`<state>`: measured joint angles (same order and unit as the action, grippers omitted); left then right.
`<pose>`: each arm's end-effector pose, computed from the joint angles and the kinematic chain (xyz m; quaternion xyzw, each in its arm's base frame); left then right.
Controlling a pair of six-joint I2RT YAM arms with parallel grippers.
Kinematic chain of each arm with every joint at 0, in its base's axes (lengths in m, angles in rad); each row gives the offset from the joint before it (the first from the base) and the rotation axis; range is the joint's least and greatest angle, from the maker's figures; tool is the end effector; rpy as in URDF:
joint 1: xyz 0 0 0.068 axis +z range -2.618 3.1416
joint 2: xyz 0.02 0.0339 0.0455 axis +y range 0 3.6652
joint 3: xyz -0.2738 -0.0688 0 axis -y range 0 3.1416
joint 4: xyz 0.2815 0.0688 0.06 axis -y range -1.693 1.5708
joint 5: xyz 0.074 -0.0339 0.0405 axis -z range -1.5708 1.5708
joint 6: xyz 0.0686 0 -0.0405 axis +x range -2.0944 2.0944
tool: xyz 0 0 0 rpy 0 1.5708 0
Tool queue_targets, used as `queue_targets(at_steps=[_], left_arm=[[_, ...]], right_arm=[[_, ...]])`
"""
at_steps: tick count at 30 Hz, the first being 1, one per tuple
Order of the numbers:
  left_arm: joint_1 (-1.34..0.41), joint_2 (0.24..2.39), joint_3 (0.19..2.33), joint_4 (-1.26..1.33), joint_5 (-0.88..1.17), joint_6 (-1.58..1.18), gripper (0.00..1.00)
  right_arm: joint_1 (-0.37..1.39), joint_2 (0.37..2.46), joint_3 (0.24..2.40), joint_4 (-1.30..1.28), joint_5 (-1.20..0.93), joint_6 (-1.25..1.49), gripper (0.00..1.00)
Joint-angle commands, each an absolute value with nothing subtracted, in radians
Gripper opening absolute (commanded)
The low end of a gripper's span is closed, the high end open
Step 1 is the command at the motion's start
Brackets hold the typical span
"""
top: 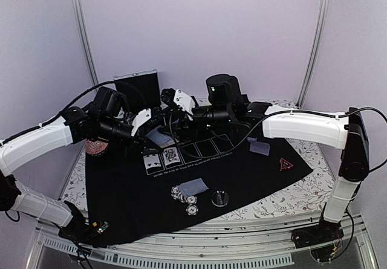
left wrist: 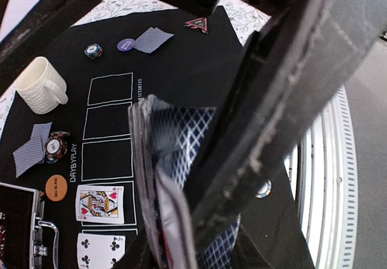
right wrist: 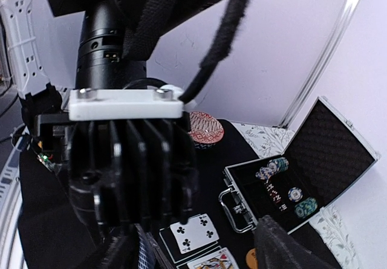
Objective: Distribute texas hold em gaming equipment
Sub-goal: Pick up the poker card from the face-down deck piles.
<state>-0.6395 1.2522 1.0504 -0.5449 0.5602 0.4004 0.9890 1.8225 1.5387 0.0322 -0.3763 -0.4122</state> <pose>0.2342 -0.2196 0.2861 0.5336 0.7092 -0.2974 0.3519 0.2585 0.4389 0.3231 -0.5881 0.5195 0.3129 0.5351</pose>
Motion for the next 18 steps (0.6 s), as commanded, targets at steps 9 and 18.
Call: queue_targets(at_steps=[9, 18], left_arm=[[-0.652, 1.252, 1.073, -0.530, 0.538, 0.410, 0.27], [-0.650, 1.249, 1.072, -0.529, 0.533, 0.410, 0.27]], right_arm=[[0.989, 1.820, 1.532, 0.022, -0.469, -0.409, 0.44], [0.989, 1.811, 1.538, -0.001, -0.462, -0.405, 0.15]])
